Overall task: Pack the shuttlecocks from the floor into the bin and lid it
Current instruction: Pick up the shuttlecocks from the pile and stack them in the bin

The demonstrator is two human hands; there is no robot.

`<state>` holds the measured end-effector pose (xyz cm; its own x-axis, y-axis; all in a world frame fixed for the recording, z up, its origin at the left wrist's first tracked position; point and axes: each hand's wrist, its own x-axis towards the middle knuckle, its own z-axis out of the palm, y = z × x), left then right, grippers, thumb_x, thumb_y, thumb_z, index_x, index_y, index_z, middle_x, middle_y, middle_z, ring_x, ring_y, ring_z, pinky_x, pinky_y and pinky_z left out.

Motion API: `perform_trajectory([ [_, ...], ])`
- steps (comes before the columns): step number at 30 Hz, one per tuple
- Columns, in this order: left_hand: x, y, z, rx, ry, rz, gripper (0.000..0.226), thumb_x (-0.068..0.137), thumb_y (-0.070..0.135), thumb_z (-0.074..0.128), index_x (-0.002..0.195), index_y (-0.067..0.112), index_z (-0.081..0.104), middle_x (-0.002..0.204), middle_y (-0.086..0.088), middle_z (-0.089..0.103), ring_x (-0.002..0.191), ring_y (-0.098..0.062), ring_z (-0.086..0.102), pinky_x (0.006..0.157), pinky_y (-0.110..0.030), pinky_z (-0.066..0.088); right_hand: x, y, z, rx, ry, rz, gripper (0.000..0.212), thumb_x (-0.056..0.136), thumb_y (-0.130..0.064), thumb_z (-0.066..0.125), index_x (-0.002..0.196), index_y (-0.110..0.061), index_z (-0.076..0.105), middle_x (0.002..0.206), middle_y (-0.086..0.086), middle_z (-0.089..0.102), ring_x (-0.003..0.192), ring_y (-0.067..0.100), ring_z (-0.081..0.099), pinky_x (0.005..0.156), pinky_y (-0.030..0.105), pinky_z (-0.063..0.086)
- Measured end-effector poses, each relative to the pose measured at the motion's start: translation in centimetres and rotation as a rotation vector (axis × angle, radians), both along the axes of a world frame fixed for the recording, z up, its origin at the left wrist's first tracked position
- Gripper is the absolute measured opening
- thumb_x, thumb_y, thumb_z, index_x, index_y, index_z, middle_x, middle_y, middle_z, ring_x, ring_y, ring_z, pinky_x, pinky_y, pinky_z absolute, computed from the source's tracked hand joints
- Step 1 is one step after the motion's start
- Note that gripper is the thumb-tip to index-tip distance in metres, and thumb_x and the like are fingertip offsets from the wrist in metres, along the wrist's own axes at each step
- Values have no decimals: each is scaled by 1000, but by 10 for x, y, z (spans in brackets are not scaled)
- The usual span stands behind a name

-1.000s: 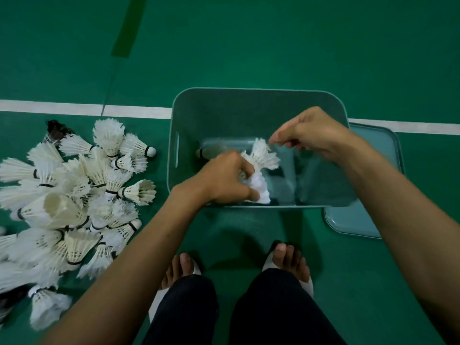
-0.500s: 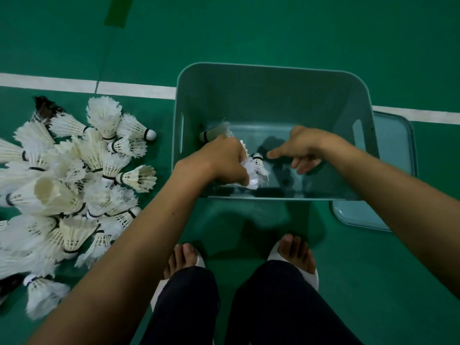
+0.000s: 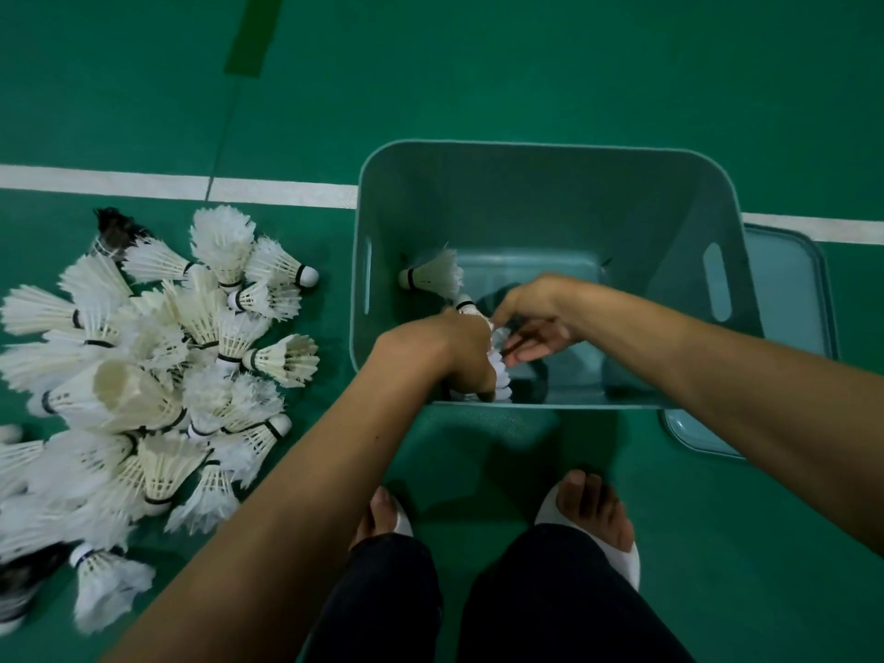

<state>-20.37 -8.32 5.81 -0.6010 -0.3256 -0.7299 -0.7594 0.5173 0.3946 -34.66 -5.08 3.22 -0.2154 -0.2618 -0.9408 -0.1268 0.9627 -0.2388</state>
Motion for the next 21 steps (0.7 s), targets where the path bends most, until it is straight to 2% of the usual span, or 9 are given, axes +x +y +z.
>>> perform_trajectory([
  [3, -1, 2, 4, -8, 29, -2, 34, 82, 37, 79, 72, 16, 53, 91, -4, 55, 68, -17, 54, 63, -29, 43, -9, -8, -8, -174, 181, -129, 15, 86, -1, 73, 93, 0, 60, 75, 18, 70, 52, 30, 69, 42, 28, 55],
  [6, -1, 3, 9, -43, 57, -11, 39, 81, 40, 78, 67, 22, 47, 108, -11, 49, 80, -26, 55, 67, -31, 40, -15, -7, -10, -159, 153, -288, 12, 83, 1, 73, 87, -5, 63, 71, 10, 70, 42, 23, 67, 44, 26, 54],
  [9, 0, 3, 9, -61, 44, -3, 42, 80, 41, 79, 66, 21, 45, 110, -12, 47, 80, -27, 53, 64, -32, 36, -19, -3, -10, -153, 131, -386, 12, 84, 6, 70, 79, -3, 64, 59, 9, 70, 36, 20, 64, 43, 27, 57],
  [12, 3, 1, 9, -52, 26, 9, 40, 81, 38, 81, 69, 20, 47, 112, -10, 43, 73, -27, 57, 56, -31, 37, -24, -2, 1, -205, 152, -445, 14, 80, 11, 72, 87, 0, 68, 71, 15, 72, 36, 19, 65, 39, 30, 57],
  [14, 5, 1, 8, -36, 2, 12, 39, 82, 37, 80, 70, 19, 48, 112, -9, 43, 68, -25, 57, 53, -30, 38, -29, -2, 9, -260, 191, -464, 20, 76, 11, 75, 91, 0, 70, 74, 16, 71, 42, 20, 67, 41, 27, 57],
  [18, 5, -1, 9, -66, -41, 6, 41, 82, 38, 81, 69, 19, 46, 109, -9, 44, 71, -25, 57, 61, -32, 44, -37, -5, 21, -373, 237, -510, 21, 74, 10, 76, 91, -1, 69, 74, 14, 66, 54, 18, 61, 43, 22, 55],
  [21, 3, 0, 9, -65, -40, 5, 37, 82, 37, 81, 71, 18, 51, 110, -9, 43, 71, -28, 64, 58, -32, 46, -34, -14, 18, -408, 276, -491, 21, 73, 11, 75, 91, 0, 75, 68, 10, 64, 41, 11, 48, 41, 19, 49],
])
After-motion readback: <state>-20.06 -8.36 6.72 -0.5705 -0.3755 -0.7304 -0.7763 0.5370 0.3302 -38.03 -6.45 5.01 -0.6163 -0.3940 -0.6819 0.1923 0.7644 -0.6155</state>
